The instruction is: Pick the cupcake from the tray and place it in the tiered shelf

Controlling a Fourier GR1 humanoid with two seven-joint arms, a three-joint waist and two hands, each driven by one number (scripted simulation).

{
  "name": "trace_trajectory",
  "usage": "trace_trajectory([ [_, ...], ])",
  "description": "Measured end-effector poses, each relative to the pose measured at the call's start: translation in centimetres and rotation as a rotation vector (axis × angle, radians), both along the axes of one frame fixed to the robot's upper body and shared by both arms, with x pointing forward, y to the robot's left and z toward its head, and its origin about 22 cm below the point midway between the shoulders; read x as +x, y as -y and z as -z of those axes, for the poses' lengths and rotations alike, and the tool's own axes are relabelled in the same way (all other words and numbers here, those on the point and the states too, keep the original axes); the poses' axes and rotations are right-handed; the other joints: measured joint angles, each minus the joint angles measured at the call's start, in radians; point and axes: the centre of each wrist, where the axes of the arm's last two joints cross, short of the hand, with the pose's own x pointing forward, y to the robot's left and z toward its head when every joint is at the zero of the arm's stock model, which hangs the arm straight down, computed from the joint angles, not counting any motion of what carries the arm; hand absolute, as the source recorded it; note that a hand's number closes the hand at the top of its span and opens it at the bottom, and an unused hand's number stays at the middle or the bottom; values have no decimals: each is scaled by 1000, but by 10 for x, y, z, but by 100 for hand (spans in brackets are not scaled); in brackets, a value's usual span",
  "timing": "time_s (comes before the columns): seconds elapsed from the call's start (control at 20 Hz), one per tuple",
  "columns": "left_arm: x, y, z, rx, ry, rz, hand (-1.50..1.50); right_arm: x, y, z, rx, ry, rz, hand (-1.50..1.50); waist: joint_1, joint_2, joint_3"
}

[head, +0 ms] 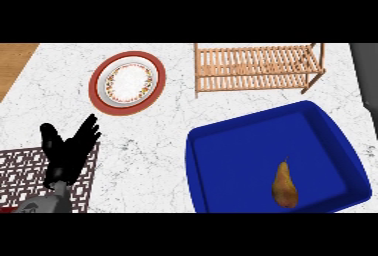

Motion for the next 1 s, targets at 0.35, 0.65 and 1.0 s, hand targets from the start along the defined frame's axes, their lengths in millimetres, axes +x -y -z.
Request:
trace_trajectory([
  [0.35, 1, -4, 0, 2, -5, 1, 0, 10, 8, 5, 5, 18, -41, 150, -3, -1, 0],
  [0.65, -1, -5, 2, 4, 0, 2, 0, 12, 3, 2, -23, 4, -40, 150, -6, -3, 0],
  [1.0, -3, -3, 3, 2, 13, 2, 0, 14, 22, -4, 238, 42, 26, -150, -4, -3, 0],
])
